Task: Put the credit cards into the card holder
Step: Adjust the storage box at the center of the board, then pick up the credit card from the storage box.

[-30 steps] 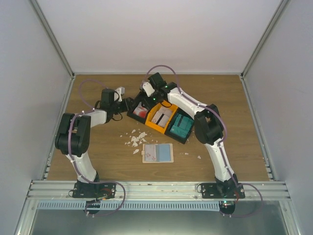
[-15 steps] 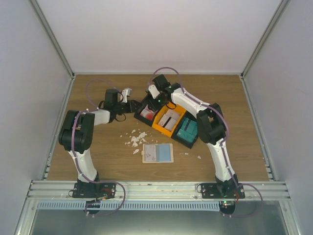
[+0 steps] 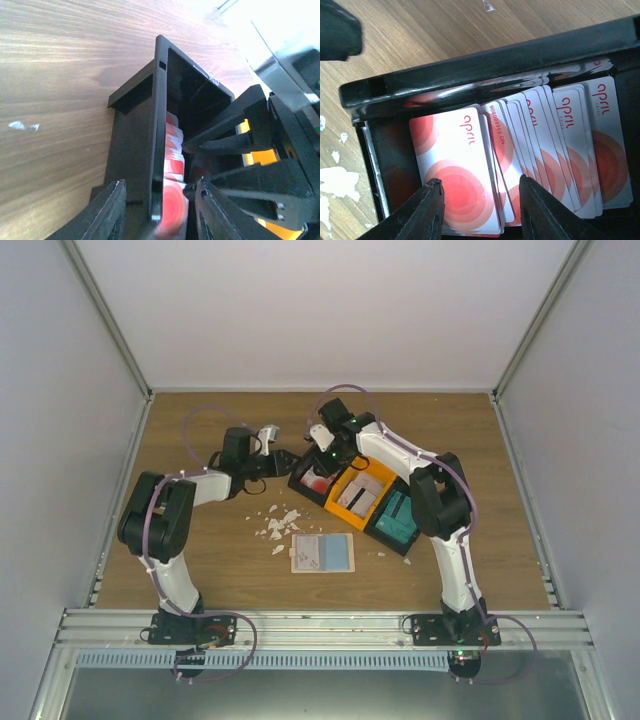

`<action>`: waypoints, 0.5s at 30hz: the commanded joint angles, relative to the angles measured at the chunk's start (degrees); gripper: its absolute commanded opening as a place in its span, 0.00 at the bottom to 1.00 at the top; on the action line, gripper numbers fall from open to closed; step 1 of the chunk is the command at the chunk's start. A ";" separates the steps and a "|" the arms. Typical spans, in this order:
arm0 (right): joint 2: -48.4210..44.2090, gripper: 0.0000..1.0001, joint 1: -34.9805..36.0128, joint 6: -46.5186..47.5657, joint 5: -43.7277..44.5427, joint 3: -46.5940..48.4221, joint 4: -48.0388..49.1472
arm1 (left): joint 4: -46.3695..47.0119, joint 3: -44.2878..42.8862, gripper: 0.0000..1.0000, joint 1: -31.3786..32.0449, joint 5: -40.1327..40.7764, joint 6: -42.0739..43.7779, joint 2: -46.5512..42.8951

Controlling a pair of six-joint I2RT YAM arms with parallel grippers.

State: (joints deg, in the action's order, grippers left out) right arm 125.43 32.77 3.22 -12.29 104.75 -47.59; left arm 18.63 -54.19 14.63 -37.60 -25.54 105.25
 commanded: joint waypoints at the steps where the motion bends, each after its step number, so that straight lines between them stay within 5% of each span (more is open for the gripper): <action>1: 0.91 0.42 0.09 1.04 -1.87 1.47 -0.92 | 2.08 4.19 0.43 0.11 5.07 -0.96 -6.33; 15: 5.71 0.33 0.90 1.37 -2.88 4.02 -1.74 | 1.54 11.66 0.33 0.29 5.70 -4.76 -10.07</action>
State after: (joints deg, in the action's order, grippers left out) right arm 128.73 33.28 3.51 -14.33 106.91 -48.23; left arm 18.09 -43.81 14.63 -31.64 -29.02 95.68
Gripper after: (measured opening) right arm 0.338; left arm 0.332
